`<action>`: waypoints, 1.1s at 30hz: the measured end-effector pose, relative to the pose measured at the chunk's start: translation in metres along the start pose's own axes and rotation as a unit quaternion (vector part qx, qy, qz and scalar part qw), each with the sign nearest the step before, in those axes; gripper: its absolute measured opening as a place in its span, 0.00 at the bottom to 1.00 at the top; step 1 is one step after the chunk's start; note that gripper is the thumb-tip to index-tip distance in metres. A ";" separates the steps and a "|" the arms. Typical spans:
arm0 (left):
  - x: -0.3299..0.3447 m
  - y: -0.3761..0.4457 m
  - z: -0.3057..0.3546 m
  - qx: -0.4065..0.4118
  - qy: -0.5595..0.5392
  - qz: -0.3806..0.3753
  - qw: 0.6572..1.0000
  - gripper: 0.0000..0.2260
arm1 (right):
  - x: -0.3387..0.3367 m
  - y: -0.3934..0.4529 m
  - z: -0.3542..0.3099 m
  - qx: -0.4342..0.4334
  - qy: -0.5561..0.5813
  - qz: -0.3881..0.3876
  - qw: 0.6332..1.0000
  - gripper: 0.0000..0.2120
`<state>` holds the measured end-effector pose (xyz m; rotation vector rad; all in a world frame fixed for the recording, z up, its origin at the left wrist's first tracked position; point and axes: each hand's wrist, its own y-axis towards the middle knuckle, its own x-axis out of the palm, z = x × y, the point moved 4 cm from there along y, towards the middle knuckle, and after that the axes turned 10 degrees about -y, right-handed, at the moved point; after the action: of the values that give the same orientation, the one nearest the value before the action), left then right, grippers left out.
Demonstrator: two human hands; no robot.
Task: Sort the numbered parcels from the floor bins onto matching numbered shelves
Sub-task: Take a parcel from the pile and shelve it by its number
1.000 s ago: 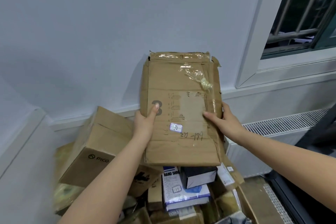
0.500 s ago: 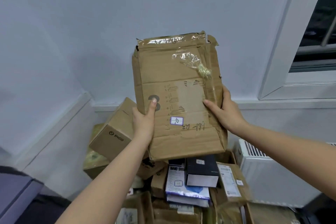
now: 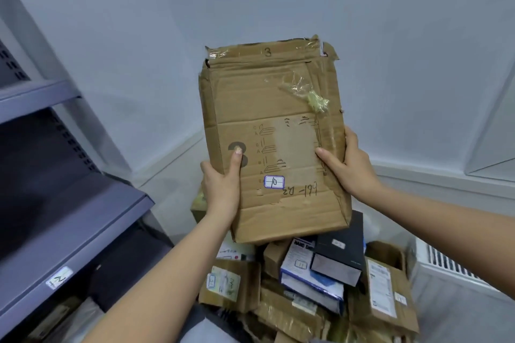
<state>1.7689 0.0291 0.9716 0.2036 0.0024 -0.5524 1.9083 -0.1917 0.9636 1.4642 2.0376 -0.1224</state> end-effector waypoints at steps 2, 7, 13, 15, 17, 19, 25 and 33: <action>-0.017 -0.003 0.001 0.001 -0.004 0.013 1.000 0.22 | 0.009 -0.002 -0.009 -0.012 -0.002 -0.011 1.000 0.39; -0.067 -0.011 0.007 0.010 -0.001 0.049 0.999 0.20 | 0.041 -0.016 -0.036 -0.032 -0.002 -0.037 0.999 0.40; -0.133 -0.023 0.012 0.022 -0.024 0.087 0.996 0.21 | 0.076 -0.040 -0.079 -0.065 -0.015 -0.053 0.996 0.39; -0.156 -0.027 0.013 0.014 -0.015 0.098 0.995 0.22 | 0.084 -0.052 -0.095 -0.073 -0.023 -0.053 0.996 0.39; -0.178 -0.033 0.017 0.013 -0.011 0.103 0.995 0.21 | 0.093 -0.066 -0.110 -0.079 -0.027 -0.055 0.995 0.38; -0.200 -0.040 0.024 0.017 -0.012 0.105 0.994 0.21 | 0.100 -0.080 -0.124 -0.082 -0.028 -0.055 0.995 0.38; -0.256 -0.060 0.039 0.037 0.004 0.116 0.993 0.21 | 0.119 -0.122 -0.159 -0.099 -0.018 -0.056 0.993 0.37; -0.302 -0.081 0.053 0.060 0.028 0.107 0.992 0.24 | 0.126 -0.168 -0.180 -0.082 0.010 -0.067 0.994 0.38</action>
<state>1.4669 0.1086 1.0252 0.3314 0.0013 -0.3336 1.6587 -0.0774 0.9961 1.2338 2.1084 0.0055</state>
